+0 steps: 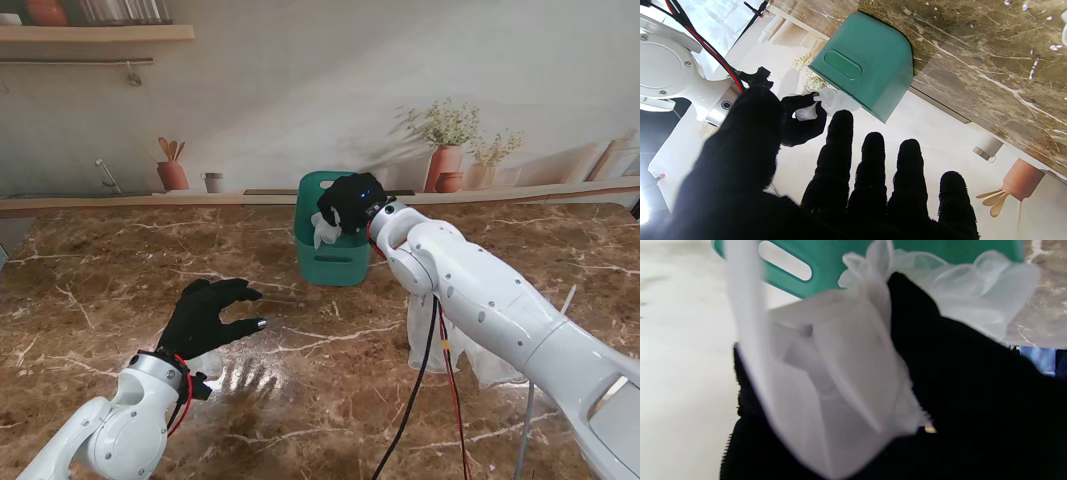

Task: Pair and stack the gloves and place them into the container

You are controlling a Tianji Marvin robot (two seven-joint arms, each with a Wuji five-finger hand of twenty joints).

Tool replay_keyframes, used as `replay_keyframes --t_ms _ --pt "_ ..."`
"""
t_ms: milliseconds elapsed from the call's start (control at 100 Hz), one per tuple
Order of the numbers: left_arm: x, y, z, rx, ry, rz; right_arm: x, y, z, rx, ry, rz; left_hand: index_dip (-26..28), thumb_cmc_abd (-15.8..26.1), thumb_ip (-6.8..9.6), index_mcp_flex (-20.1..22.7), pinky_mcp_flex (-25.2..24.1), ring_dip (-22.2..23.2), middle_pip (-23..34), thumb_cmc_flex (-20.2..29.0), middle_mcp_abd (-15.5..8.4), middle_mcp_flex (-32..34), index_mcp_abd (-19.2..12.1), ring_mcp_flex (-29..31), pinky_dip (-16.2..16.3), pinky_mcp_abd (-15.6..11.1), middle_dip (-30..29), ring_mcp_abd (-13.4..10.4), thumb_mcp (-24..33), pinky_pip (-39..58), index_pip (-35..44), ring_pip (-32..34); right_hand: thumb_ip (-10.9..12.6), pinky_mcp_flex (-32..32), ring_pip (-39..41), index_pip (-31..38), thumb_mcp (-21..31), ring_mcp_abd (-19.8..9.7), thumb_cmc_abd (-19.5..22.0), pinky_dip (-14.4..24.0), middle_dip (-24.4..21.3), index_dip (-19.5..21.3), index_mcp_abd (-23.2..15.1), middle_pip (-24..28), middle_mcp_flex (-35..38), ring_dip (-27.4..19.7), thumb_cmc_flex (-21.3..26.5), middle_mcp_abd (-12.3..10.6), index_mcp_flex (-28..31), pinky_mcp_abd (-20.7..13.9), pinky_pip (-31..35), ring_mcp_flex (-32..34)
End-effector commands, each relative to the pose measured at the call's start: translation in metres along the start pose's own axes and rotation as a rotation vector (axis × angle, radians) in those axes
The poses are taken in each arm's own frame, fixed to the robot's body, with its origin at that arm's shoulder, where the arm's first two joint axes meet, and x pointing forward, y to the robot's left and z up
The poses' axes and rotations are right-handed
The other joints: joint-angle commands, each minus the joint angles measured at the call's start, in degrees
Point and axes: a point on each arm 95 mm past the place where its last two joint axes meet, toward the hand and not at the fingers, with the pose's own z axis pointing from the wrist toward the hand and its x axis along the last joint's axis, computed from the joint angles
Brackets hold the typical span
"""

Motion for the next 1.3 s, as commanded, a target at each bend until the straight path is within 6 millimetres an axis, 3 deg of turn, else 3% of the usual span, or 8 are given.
replay_keyframes --t_ms 0,610,1070,1220,1260,1270,1280,1290 --pt "-0.003 0.002 -0.004 -0.004 -0.014 0.002 -0.006 0.003 0.007 0.007 -0.033 -0.019 -0.4 2.3 1.43 -1.1 -0.9 -0.8 -1.4 1.4 -1.7 0.6 -1.0 -1.5 0.6 -1.7 -0.5 -3.5 -1.9 -2.3 -0.7 -1.8 3.5 1.3 0.2 1.5 3.6 -0.1 1.6 1.5 -0.9 -0.7 0.1 0.1 1.5 0.9 1.1 -0.7 0.6 -1.7 2.6 2.1" --pt "-0.007 0.000 -0.006 -0.007 -0.039 0.004 -0.010 0.005 0.038 0.034 -0.106 -0.038 -0.5 2.5 1.49 -1.1 -1.0 -0.9 -1.6 1.7 -1.5 0.4 -0.7 -1.9 0.9 -1.8 -0.6 -3.2 -2.2 -3.2 -0.9 -1.9 3.7 1.7 -1.3 2.3 3.8 0.3 2.7 2.1 -2.3 -2.6 1.0 -0.9 1.0 0.1 0.9 -0.2 -0.3 -3.2 2.2 1.5" --pt "-0.010 0.000 -0.006 -0.013 -0.039 0.007 -0.005 -0.011 0.046 0.078 -0.150 -0.013 -0.3 2.5 1.50 -0.7 -1.1 -1.0 -1.7 2.0 -1.7 0.2 -1.4 -2.1 1.1 -2.1 -0.6 -3.8 -2.6 -4.0 -0.5 -2.1 3.5 1.1 -4.1 2.0 3.9 1.0 2.4 1.4 -3.7 -3.9 2.3 -2.4 -0.4 -1.3 0.3 0.3 -1.7 -3.8 -0.3 0.0" --pt "-0.010 0.000 -0.006 -0.014 -0.041 0.007 -0.004 -0.012 0.048 0.143 -0.187 -0.003 -0.2 2.3 1.53 -0.5 -1.1 -1.0 -1.6 2.1 -1.7 0.2 -1.4 -2.1 1.2 -2.0 -0.6 -3.7 -2.7 -4.3 -0.3 -2.1 1.9 -3.1 -11.7 -5.1 3.8 1.8 -0.7 1.4 -6.4 -7.8 7.4 -5.8 -6.7 -1.2 -3.2 1.8 -6.9 -3.3 -4.8 -4.4" --pt "-0.011 0.000 -0.006 -0.013 -0.042 0.009 -0.004 -0.012 0.048 0.146 -0.190 0.002 -0.2 2.2 1.56 -0.5 -1.0 -1.0 -1.6 2.3 -1.7 0.2 -1.5 -2.1 1.3 -2.1 -0.6 -3.8 -2.5 -4.3 -0.3 -2.1 2.3 -3.8 -14.1 -11.6 3.9 1.5 -1.0 2.0 -10.5 -4.7 9.1 -5.0 -9.2 -1.0 -5.5 2.0 -6.8 -3.4 -5.8 -5.2" --pt "-0.011 -0.001 -0.006 -0.013 -0.042 0.009 -0.004 -0.012 0.048 0.146 -0.190 0.004 -0.2 2.2 1.57 -0.5 -0.9 -1.0 -1.6 2.4 -1.7 0.2 -1.6 -2.1 1.4 -2.1 -0.6 -3.7 -2.5 -4.3 -0.3 -2.1 2.7 -4.0 -14.6 -13.2 4.1 1.4 -1.0 2.1 -11.8 -4.1 9.5 -5.1 -9.7 -1.2 -6.2 2.1 -6.8 -3.4 -6.1 -5.4" --pt "-0.011 -0.001 -0.006 -0.013 -0.042 0.010 -0.004 -0.012 0.048 0.145 -0.190 0.005 -0.2 2.1 1.58 -0.4 -0.9 -1.0 -1.6 2.4 -1.8 0.2 -1.6 -2.1 1.4 -2.1 -0.6 -3.7 -2.5 -4.2 -0.2 -2.1 4.7 -4.3 -15.3 -17.0 4.5 1.2 -0.8 2.2 -13.8 -2.5 10.5 -5.2 -10.9 -2.1 -8.1 2.2 -6.7 -3.5 -6.5 -5.9" --pt "-0.011 -0.001 -0.007 -0.013 -0.042 0.010 -0.004 -0.012 0.048 0.144 -0.190 0.007 -0.2 2.1 1.57 -0.5 -0.7 -1.0 -1.6 2.4 -1.8 0.2 -1.6 -2.1 1.5 -2.2 -0.6 -3.8 -2.5 -4.1 -0.2 -2.1 4.7 -4.3 -15.3 -17.0 4.5 1.2 -0.8 2.2 -13.8 -2.5 10.5 -5.2 -10.9 -2.1 -8.1 2.2 -6.7 -3.5 -6.5 -5.9"
